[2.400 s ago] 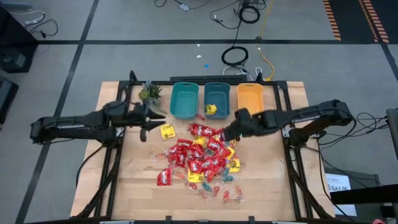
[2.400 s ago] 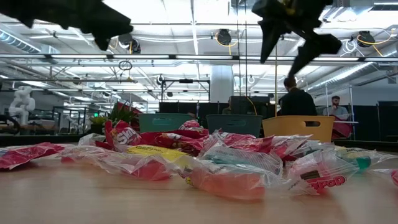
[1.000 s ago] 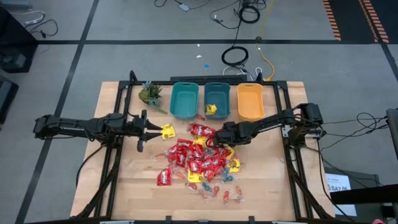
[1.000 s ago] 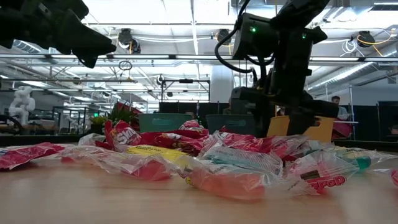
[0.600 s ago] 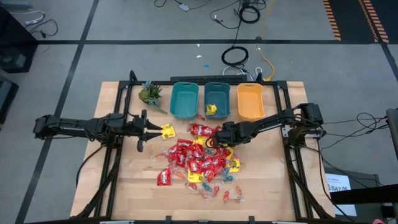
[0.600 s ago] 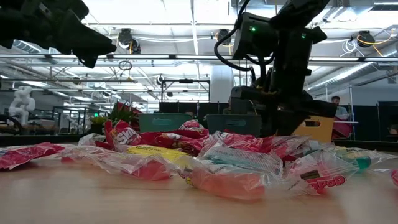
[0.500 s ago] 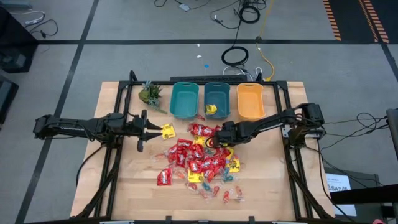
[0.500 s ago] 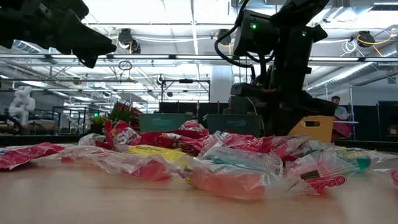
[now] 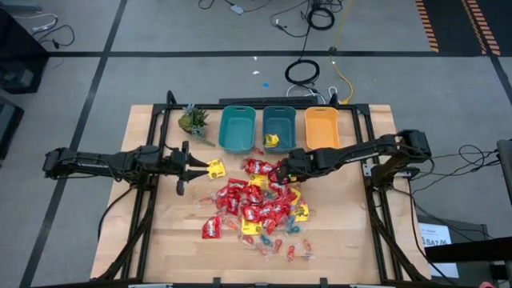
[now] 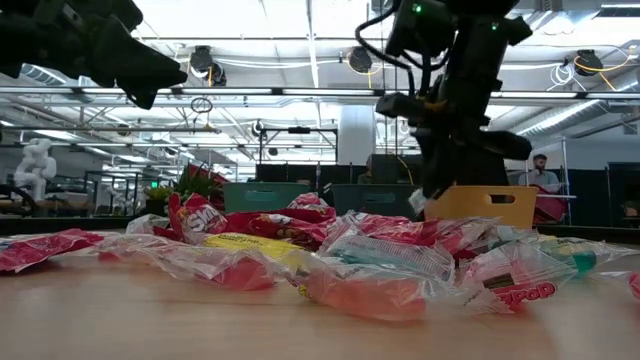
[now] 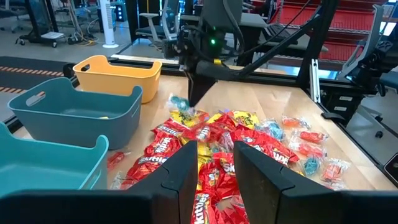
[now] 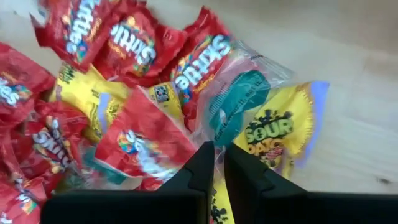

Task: Sort candy
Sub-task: Put the blue gummy candy into the yellow bin

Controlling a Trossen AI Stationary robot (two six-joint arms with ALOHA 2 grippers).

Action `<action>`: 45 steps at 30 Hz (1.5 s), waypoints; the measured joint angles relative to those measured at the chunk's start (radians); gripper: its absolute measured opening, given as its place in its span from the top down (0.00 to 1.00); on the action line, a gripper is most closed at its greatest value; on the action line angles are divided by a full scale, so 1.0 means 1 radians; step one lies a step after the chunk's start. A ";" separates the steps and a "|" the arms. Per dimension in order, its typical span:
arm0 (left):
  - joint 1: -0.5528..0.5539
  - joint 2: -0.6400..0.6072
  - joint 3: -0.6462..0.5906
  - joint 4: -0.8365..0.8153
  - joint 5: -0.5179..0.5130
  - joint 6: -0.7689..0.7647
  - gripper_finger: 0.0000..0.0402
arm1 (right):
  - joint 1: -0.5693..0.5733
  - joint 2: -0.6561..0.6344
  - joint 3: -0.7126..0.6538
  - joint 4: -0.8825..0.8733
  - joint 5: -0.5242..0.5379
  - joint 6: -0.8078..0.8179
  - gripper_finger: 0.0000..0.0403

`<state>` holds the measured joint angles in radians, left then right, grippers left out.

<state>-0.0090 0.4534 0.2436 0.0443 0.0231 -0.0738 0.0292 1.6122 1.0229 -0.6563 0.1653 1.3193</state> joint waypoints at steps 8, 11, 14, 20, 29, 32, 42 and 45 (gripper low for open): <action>0.000 0.000 0.000 0.000 0.000 0.001 0.72 | -0.052 -0.154 0.000 -0.126 0.062 -0.062 0.93; 0.000 0.000 0.000 0.000 0.000 0.001 0.72 | -0.102 -0.222 0.000 -0.161 0.096 -0.109 0.93; 0.000 0.000 0.000 0.000 0.000 0.001 0.72 | -0.180 -0.280 0.000 -0.207 0.126 -0.160 0.93; 0.000 0.000 0.000 -0.001 0.000 0.002 0.72 | -0.386 -0.321 0.000 -0.322 0.150 -0.306 0.93; 0.000 0.000 0.000 -0.001 0.000 0.002 0.72 | -0.547 -0.321 0.000 -0.309 0.146 -0.545 0.81; 0.000 0.000 0.000 -0.001 0.000 0.002 0.72 | -0.562 -0.321 0.000 -0.298 0.145 -0.585 0.73; 0.000 0.000 0.000 -0.001 0.000 0.002 0.72 | -0.572 -0.321 0.000 -0.298 0.144 -0.618 0.50; 0.000 0.000 0.000 -0.001 0.000 0.002 0.72 | -0.572 -0.327 0.000 -0.299 0.143 -0.617 0.47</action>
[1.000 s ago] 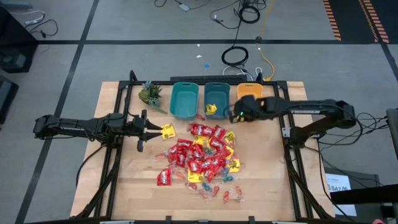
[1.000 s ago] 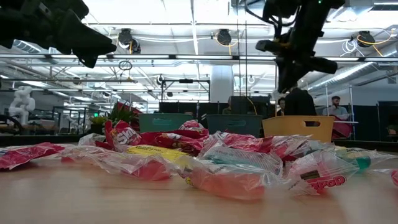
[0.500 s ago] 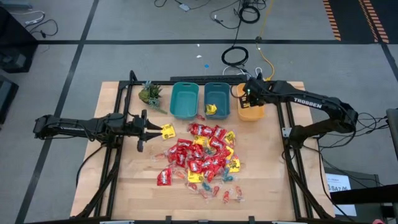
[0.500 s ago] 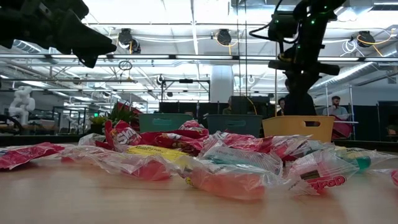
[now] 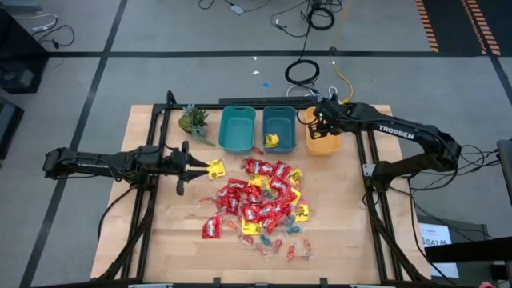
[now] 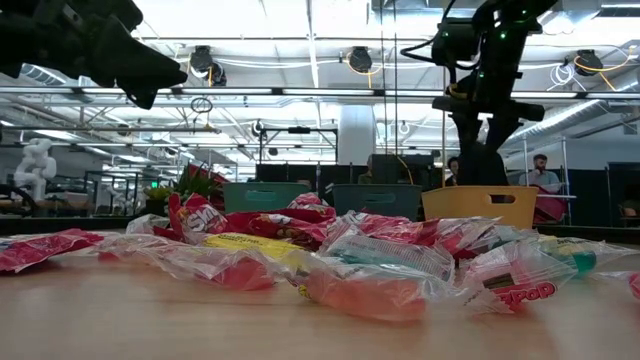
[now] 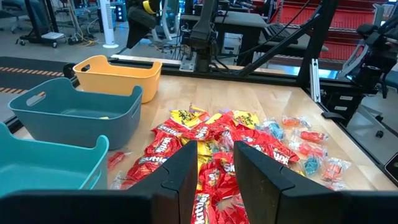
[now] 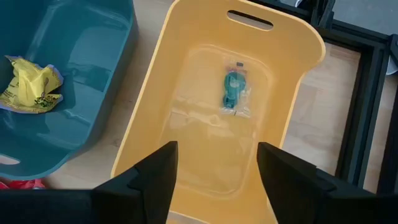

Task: Sort candy
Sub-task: Put the blue gummy candy into the yellow bin, then put the yellow candy into the blue bin

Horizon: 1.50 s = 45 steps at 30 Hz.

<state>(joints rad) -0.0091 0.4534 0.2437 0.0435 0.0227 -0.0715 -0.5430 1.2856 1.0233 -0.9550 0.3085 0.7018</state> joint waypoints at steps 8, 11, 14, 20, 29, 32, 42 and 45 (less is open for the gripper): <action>0.000 0.000 0.000 0.000 0.000 0.000 0.72 | 0.057 -0.115 0.000 -0.016 -0.011 0.057 0.48; 0.000 0.000 0.000 0.000 0.000 0.000 0.72 | 0.133 -0.156 0.000 -0.032 -0.039 0.129 0.49; 0.000 0.000 0.000 0.000 0.000 0.001 0.72 | 0.243 -0.166 0.000 -0.039 -0.049 0.211 0.50; 0.000 0.000 0.000 0.000 0.000 0.001 0.72 | 0.450 -0.109 0.000 -0.043 -0.047 0.378 0.50; 0.000 0.000 0.000 0.000 0.000 0.001 0.72 | 0.587 0.071 0.000 0.047 -0.113 0.491 0.50; 0.000 0.000 0.000 -0.001 0.000 0.001 0.72 | 0.600 0.148 0.000 0.065 -0.153 0.510 0.50; 0.000 0.000 0.000 -0.002 0.000 0.000 0.72 | 0.602 0.355 0.000 0.160 -0.180 0.521 0.51; 0.000 0.000 0.000 -0.002 0.000 0.000 0.72 | 0.601 0.412 0.000 0.174 -0.180 0.534 0.54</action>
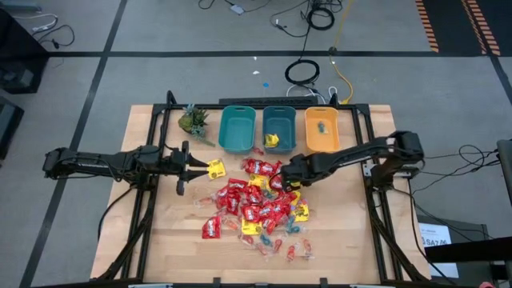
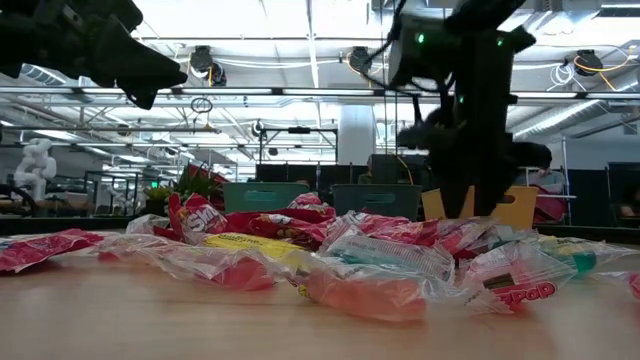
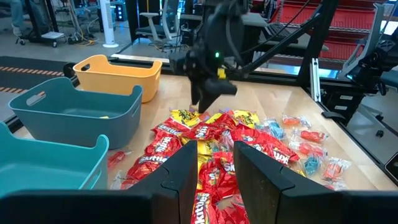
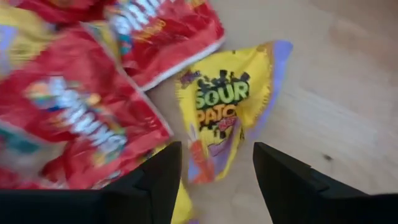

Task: Sort candy
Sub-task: Put the yellow candy into the blue bin

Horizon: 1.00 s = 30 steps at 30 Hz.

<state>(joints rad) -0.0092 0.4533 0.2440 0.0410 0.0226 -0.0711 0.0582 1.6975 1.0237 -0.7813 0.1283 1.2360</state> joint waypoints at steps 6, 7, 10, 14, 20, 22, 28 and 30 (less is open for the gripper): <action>0.000 0.000 0.000 0.000 0.000 0.000 0.72 | -0.003 0.089 0.000 0.001 0.003 0.008 0.65; 0.000 0.000 0.000 0.000 0.000 0.000 0.72 | -0.004 0.094 0.002 0.005 0.004 0.004 0.68; 0.000 0.000 0.000 -0.001 0.000 0.000 0.72 | -0.001 0.098 0.003 0.006 0.014 -0.003 0.79; 0.000 0.000 0.000 -0.001 0.000 0.000 0.72 | 0.020 0.060 -0.002 -0.003 0.073 -0.001 0.96; 0.000 0.000 0.000 -0.001 0.000 0.000 0.72 | 0.025 -0.064 -0.001 -0.053 0.072 0.029 0.97; 0.000 0.000 0.000 -0.001 0.000 0.000 0.72 | 0.025 -0.119 -0.001 -0.068 0.084 0.039 0.99; 0.000 0.000 0.000 -0.001 0.000 0.000 0.72 | 0.019 -0.274 0.009 -0.068 0.113 0.062 1.00; 0.000 0.000 0.000 -0.002 0.000 0.000 0.72 | 0.013 -0.304 0.039 -0.076 0.132 0.051 1.00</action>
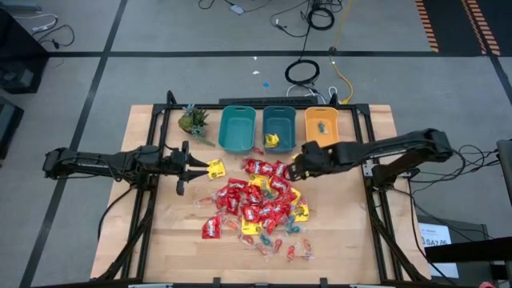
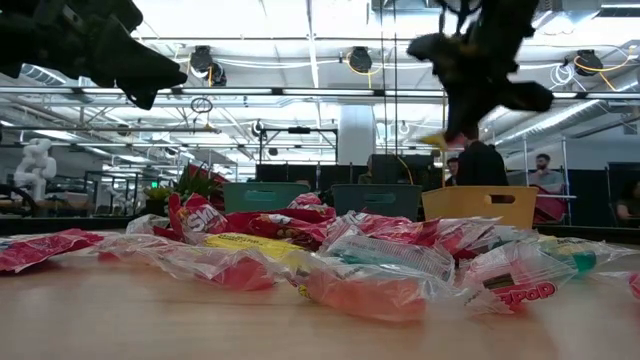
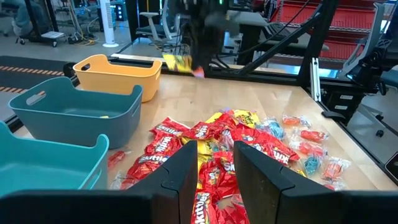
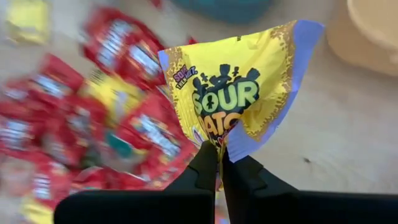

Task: Sort candy
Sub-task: Put the yellow candy into the blue bin

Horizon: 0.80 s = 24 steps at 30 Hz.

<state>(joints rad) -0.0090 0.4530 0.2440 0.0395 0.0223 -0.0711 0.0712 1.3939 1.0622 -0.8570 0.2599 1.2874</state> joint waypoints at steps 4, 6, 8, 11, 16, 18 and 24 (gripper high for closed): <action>0.000 0.000 0.000 -0.003 0.000 0.000 0.72 | -0.024 -0.010 0.116 -0.008 0.058 -0.099 1.00; 0.000 0.000 0.000 -0.003 0.000 0.000 0.72 | -0.051 0.005 0.188 -0.006 0.086 -0.173 1.00; 0.000 0.000 0.000 -0.003 0.000 0.000 0.72 | -0.088 0.034 0.268 -0.004 0.104 -0.261 1.00; 0.000 0.000 0.000 -0.003 0.000 0.000 0.72 | -0.158 0.090 0.380 -0.001 0.105 -0.395 1.00; 0.000 0.000 0.000 -0.003 0.000 0.000 0.72 | -0.294 0.207 0.485 0.083 0.006 -0.562 1.00; 0.000 0.000 0.000 -0.003 0.000 0.000 0.72 | -0.340 0.258 0.499 0.118 -0.044 -0.603 1.00; 0.000 0.000 0.000 -0.003 0.000 0.000 0.72 | -0.441 0.367 0.501 0.085 -0.049 -0.617 0.97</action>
<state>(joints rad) -0.0090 0.4534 0.2440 0.0361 0.0223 -0.0711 -0.3703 1.7610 1.5631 -0.7719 0.2106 0.6703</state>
